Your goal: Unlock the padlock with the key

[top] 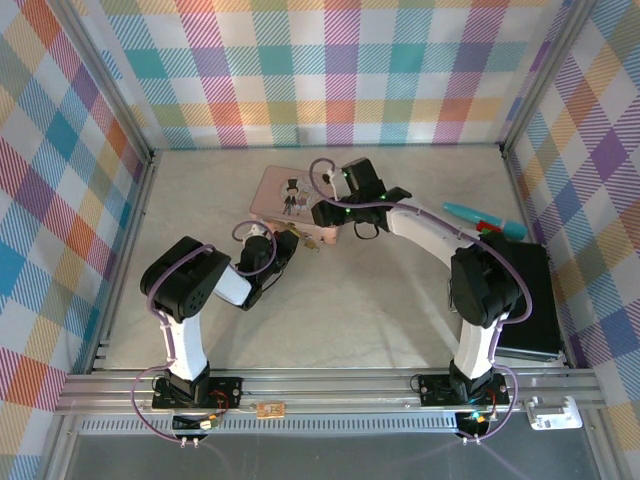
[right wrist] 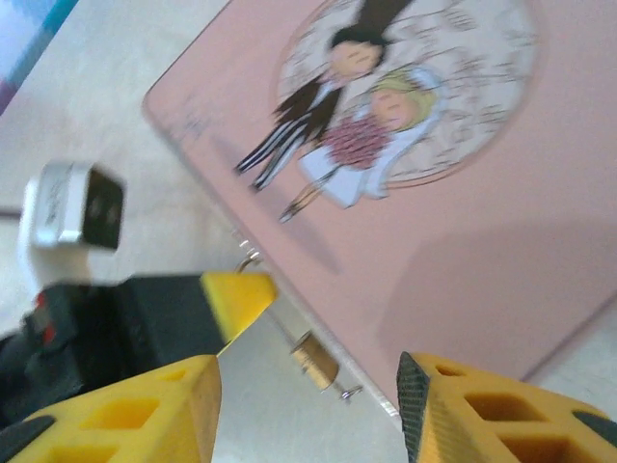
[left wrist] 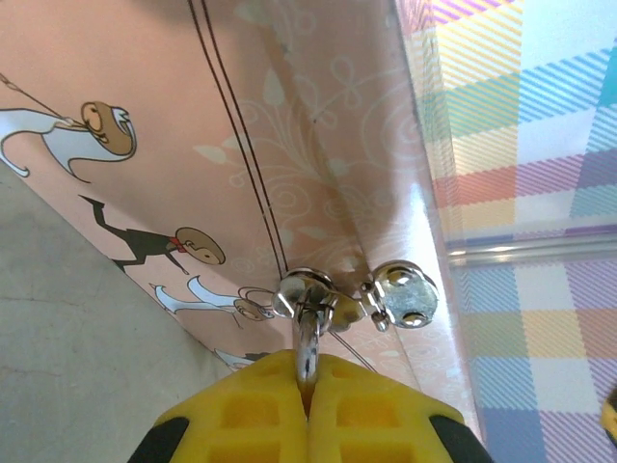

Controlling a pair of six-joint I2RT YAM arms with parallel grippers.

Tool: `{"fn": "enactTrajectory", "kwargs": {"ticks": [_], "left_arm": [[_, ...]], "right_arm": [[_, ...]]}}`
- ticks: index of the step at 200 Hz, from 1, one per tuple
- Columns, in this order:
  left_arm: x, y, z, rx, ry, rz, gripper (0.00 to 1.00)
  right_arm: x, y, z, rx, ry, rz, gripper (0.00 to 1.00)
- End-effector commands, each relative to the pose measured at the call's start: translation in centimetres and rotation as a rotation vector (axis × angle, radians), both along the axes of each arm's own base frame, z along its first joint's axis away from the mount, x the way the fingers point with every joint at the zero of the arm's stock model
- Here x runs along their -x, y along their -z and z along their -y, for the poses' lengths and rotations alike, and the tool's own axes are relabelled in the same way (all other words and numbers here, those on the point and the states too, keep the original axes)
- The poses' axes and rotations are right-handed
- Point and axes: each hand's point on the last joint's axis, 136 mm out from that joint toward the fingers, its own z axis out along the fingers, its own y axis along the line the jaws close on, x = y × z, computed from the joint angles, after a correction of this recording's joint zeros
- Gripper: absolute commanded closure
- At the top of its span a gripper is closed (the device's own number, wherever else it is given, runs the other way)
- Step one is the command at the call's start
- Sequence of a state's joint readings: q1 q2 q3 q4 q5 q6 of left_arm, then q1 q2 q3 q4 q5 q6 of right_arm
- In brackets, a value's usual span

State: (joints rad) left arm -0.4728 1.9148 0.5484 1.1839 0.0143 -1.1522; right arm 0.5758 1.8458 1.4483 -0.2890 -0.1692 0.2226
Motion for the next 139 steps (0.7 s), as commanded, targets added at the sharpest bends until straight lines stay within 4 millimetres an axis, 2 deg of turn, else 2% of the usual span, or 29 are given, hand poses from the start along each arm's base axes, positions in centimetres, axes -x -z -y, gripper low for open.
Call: {"fn": "enactTrajectory", "kwargs": {"ticks": [1, 10, 37, 99, 139], "left_arm": [[0.1, 0.4, -1.6, 0.015, -0.095, 0.010, 1.00], [0.3, 0.5, -1.9, 0.010, -0.109, 0.009, 1.00], [0.7, 0.6, -2.6, 0.000, -0.133, 0.006, 1.00], [0.7, 0.7, -2.9, -0.028, -0.143, -0.006, 1.00], [0.9, 1.1, -5.9, -0.054, -0.291, -0.019, 1.00]], "right_arm": [[-3.0, 1.1, 1.9, -0.035, 0.262, -0.104, 0.47], [-3.9, 1.3, 2.4, -0.014, 0.337, -0.126, 0.46], [-4.5, 3.3, 2.8, -0.004, 0.417, -0.174, 0.43], [-4.3, 7.5, 4.2, 0.091, 0.530, -0.249, 0.40], [-3.4, 9.5, 6.0, 0.058, 0.629, -0.302, 0.41]]}}
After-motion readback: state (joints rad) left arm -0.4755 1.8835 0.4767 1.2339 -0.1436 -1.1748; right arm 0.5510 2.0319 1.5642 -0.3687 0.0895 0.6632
